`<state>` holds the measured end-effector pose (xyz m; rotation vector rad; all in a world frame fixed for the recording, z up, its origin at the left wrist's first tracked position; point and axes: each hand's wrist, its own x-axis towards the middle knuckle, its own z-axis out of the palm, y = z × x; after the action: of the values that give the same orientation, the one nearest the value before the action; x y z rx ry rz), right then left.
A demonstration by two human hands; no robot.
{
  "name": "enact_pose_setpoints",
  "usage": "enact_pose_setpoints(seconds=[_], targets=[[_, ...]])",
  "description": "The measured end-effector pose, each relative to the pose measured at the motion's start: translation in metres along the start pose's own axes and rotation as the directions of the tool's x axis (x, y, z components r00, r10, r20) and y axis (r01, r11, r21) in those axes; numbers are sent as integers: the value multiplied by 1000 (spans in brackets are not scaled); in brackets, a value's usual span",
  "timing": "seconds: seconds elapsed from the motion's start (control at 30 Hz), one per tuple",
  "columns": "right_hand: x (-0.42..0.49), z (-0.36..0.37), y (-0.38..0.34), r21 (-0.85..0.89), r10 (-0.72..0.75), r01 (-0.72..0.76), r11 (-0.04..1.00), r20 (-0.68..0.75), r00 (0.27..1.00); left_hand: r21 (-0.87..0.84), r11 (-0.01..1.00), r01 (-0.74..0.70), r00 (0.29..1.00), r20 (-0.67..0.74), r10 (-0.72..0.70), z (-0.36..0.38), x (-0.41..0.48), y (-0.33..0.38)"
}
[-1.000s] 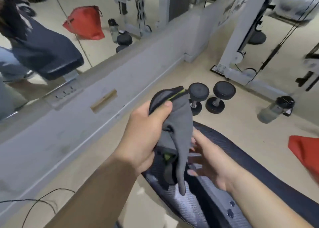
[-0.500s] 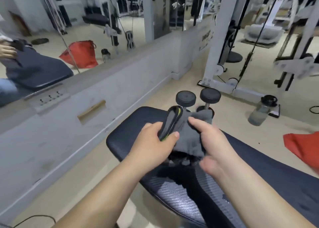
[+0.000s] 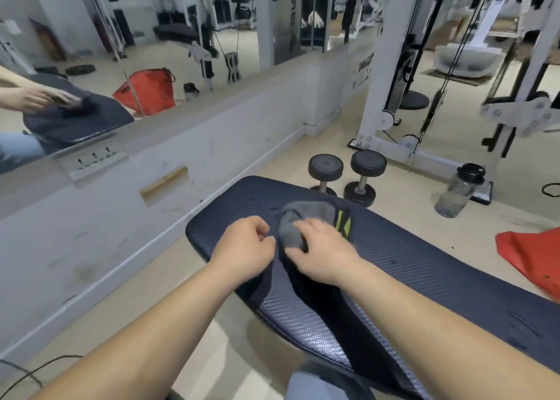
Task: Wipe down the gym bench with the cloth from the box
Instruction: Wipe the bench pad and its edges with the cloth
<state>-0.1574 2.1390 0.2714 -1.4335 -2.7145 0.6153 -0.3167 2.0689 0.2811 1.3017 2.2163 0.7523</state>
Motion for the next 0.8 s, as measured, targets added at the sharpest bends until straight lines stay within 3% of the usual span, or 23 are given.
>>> enact_pose_setpoints(seconds=[0.03,0.07,0.17,0.33,0.63,0.7,0.8], targets=[[4,13,5,-47,21,-13,999,173,985,37,999,-3,1000,-16,4,-5,4,-9],[7,21,7,-51,36,-24,998,252,967,82,997,-4,1000,-27,6,-10,10,-19],[21,27,8,9,40,-42,999,190,981,264,964,37,999,-26,-32,-25,34,-47],[73,31,-1,-95,19,-5,995,151,988,546,833,86,987,67,-145,-34,69,-78],[180,50,-45,-100,102,-105,989,-32,994,421,906,-36,997,74,5,-43,97,-126],[165,55,-56,-130,52,-56,990,-35,998,406,913,-47,996,83,15,-45,100,-130],[113,61,-66,-204,-157,158,966,23,987,335,941,-47,998,45,34,-50,104,-137]])
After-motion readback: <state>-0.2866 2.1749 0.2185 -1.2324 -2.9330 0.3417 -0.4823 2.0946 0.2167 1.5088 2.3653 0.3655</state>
